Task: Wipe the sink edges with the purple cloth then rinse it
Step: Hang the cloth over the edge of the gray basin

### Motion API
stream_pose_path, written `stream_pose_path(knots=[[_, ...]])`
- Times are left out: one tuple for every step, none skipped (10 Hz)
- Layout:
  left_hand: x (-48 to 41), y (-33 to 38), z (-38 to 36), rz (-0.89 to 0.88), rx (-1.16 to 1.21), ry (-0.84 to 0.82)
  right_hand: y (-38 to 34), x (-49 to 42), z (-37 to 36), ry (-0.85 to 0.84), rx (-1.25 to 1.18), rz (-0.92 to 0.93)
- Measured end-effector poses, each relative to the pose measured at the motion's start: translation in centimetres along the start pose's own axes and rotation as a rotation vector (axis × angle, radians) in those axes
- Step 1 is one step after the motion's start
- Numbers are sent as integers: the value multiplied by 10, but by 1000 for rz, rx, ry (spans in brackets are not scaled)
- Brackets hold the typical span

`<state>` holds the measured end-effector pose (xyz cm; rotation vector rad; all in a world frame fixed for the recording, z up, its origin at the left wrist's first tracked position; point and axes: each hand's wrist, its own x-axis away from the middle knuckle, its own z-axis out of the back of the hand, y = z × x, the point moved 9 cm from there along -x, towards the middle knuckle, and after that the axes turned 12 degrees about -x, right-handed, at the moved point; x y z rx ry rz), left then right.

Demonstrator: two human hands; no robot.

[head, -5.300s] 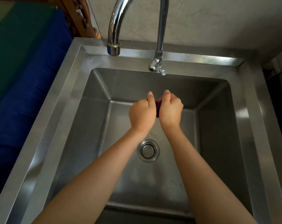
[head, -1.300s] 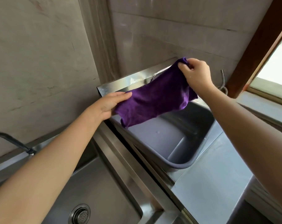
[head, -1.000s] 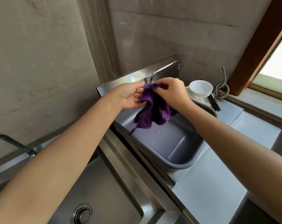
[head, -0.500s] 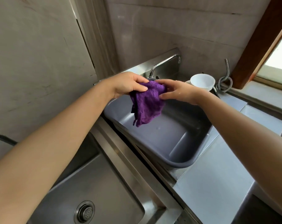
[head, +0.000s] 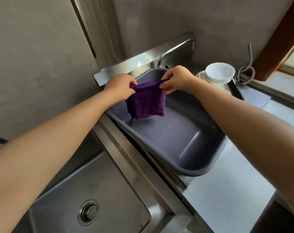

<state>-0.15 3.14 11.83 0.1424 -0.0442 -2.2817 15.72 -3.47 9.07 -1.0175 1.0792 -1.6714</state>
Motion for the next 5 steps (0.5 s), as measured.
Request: stream_pose_path(knots=[[0, 0, -10, 28, -2, 66, 14, -12, 5, 86, -154, 55], [4, 23, -62, -92, -73, -145, 57, -15, -4, 65, -49, -11], [20, 46, -123, -195, -132, -505, 109, -13, -15, -21, 253, -151], [44, 60, -160, -272, -161, -866, 132, -9, -25, -97, 580, -187], [40, 61, -144, -332, -274, -871, 125, -5, -38, -169, 736, -210]])
